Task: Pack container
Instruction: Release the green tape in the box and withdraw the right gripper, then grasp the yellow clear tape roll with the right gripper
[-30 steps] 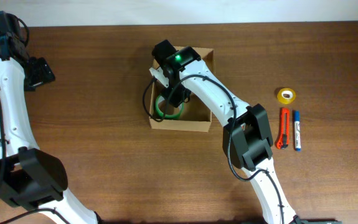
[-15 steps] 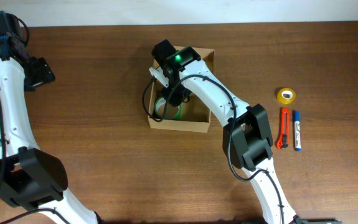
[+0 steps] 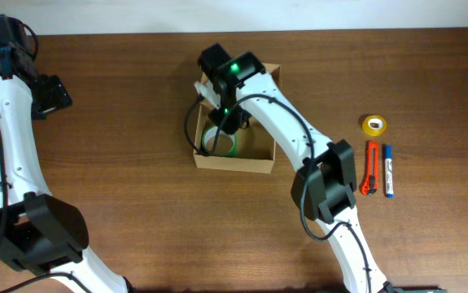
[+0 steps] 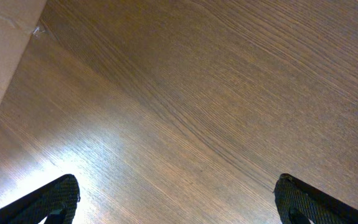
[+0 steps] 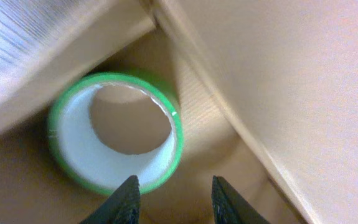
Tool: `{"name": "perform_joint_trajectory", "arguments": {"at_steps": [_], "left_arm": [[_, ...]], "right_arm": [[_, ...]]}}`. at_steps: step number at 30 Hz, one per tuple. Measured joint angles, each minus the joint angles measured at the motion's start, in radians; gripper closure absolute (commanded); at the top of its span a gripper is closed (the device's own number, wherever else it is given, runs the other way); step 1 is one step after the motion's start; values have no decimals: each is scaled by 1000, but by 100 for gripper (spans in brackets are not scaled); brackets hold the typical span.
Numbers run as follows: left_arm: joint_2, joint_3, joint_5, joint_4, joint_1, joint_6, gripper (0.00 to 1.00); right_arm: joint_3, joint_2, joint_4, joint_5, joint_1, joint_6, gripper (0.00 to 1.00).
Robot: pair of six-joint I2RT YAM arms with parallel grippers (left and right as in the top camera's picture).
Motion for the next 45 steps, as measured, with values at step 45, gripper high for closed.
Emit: {"name": "perform_joint_trajectory", "arguments": {"at_steps": [45], "left_arm": [[0, 0, 0, 0, 0, 0, 0]], "right_arm": [[-729, -343, 346, -98, -896, 179, 28]]}}
